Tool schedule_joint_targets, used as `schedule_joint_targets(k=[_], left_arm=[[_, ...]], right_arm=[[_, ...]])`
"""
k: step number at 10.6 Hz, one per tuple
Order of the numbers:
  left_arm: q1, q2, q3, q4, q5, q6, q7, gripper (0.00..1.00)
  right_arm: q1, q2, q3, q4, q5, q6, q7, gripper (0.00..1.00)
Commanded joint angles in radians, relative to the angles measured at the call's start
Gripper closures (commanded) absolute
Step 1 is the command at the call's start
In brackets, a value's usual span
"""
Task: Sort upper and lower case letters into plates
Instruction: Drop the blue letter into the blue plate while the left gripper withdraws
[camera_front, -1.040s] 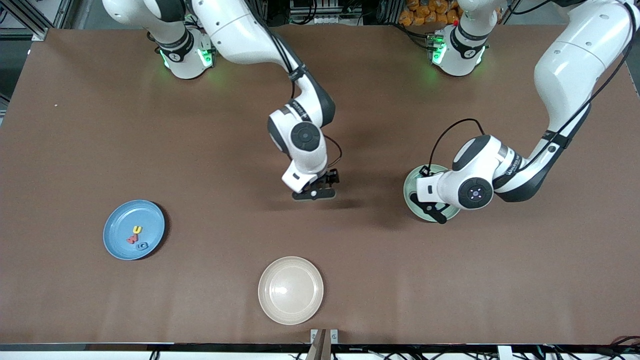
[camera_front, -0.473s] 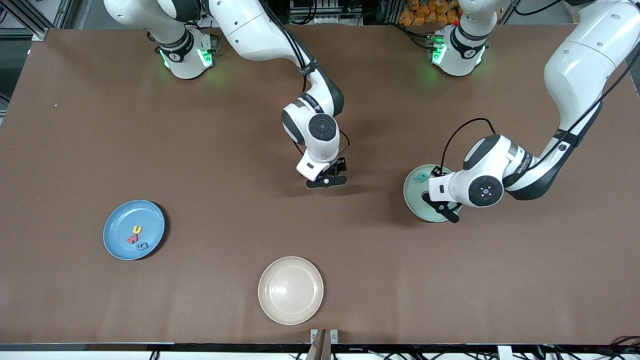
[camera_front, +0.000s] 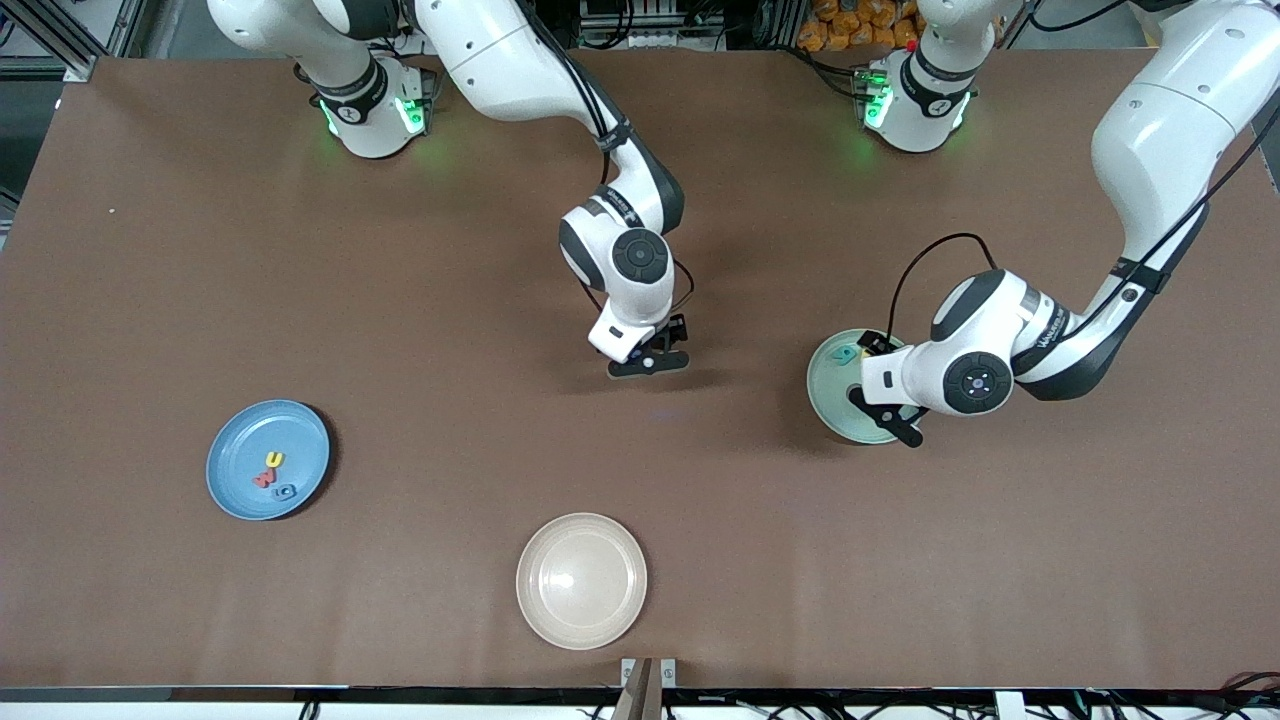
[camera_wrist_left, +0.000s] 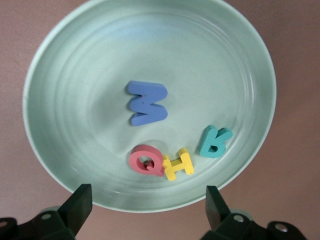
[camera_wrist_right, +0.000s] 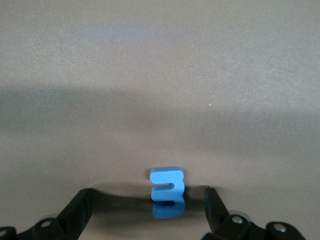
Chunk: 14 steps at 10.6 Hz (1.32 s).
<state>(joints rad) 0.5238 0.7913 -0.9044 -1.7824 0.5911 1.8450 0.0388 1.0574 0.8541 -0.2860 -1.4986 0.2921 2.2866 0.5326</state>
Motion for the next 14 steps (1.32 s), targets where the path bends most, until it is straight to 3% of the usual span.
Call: schedule_joint_targets(k=[1, 2, 3, 4, 5, 8, 10, 12, 14], left_arm=[[0.007, -0.024, -0.011, 0.044, 0.010, 0.002, -0.057, 0.00], [0.013, -0.032, -0.014, 0.066, -0.002, 0.002, -0.141, 0.00], [0.009, -0.034, -0.025, 0.098, -0.008, 0.000, -0.252, 0.00], [0.002, -0.032, -0.031, 0.112, -0.007, -0.004, -0.352, 0.00], [0.007, -0.034, -0.031, 0.121, -0.008, -0.004, -0.399, 0.00], [0.015, -0.056, -0.045, 0.242, 0.007, -0.039, -0.363, 0.00], [0.012, -0.134, -0.042, 0.262, 0.006, -0.046, -0.350, 0.00], [0.019, -0.181, -0.036, 0.277, 0.004, -0.046, -0.346, 0.00], [0.036, -0.187, -0.037, 0.339, -0.007, -0.084, -0.286, 0.00]], right_arm=[[0.010, -0.043, -0.005, -0.067, 0.018, 0.042, -0.025, 0.00], [0.009, -0.043, -0.005, -0.068, 0.018, 0.045, -0.025, 0.00], [0.010, -0.043, -0.007, -0.068, 0.018, 0.048, -0.025, 0.22], [0.010, -0.043, -0.007, -0.068, 0.018, 0.054, -0.013, 0.91], [0.010, -0.043, -0.007, -0.068, 0.018, 0.054, -0.011, 1.00], [0.010, -0.059, -0.010, -0.074, 0.016, 0.051, -0.020, 1.00], [0.009, -0.113, -0.034, -0.107, 0.015, 0.045, -0.023, 1.00], [0.010, -0.141, -0.103, -0.109, 0.015, 0.034, -0.013, 1.00], [0.009, -0.152, -0.233, -0.109, 0.004, -0.050, -0.037, 1.00]])
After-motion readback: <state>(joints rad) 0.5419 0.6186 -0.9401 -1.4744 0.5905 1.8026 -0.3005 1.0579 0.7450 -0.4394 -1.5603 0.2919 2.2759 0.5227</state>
